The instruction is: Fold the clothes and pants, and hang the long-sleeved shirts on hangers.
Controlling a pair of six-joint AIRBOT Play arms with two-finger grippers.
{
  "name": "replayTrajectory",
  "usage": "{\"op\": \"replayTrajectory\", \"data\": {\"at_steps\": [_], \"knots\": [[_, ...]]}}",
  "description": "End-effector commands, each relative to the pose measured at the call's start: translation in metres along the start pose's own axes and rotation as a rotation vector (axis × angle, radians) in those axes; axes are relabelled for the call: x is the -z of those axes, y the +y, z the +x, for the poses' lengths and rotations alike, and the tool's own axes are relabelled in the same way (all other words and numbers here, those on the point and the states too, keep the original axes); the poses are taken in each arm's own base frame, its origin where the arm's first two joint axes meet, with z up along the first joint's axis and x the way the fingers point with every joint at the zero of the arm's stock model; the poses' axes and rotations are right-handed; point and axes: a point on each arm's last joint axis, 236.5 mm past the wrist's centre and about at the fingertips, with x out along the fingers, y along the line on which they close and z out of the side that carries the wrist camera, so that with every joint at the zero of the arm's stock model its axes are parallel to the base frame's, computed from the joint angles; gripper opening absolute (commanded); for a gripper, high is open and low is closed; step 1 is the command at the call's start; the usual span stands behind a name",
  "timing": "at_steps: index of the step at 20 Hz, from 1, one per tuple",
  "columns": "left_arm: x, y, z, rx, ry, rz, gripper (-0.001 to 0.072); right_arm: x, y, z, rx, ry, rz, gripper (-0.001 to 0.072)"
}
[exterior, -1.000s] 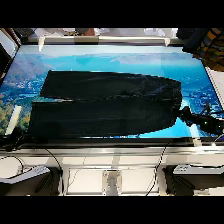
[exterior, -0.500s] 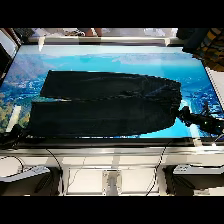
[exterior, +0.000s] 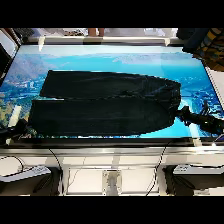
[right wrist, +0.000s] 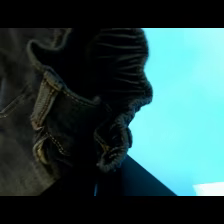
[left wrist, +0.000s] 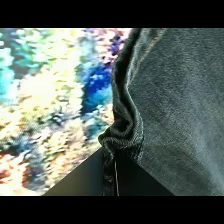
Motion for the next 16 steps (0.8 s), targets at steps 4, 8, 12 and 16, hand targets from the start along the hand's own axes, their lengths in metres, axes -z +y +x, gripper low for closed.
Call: {"op": "replayTrajectory", "data": {"at_steps": [4, 8, 12, 16], "knots": [[-0.069, -0.060, -0.095, 0.081, -0.236, 0.041, 0.0028, -0.018, 0.074, -0.061, 0.015, -0.031, -0.215, 0.0022], [-0.101, -0.080, -0.181, 0.044, -0.471, 0.028, 0.0028, -0.028, 0.082, -0.138, 0.334, -0.149, -0.384, 0.0021], [-0.096, -0.100, -0.202, 0.067, -0.508, 0.007, 0.0029, -0.014, 0.069, -0.193, 0.526, -0.187, -0.377, 0.0021], [-0.086, -0.105, -0.198, 0.085, -0.464, 0.014, 0.0029, -0.014, 0.053, -0.244, 0.654, -0.313, -0.308, 0.0021]]}}
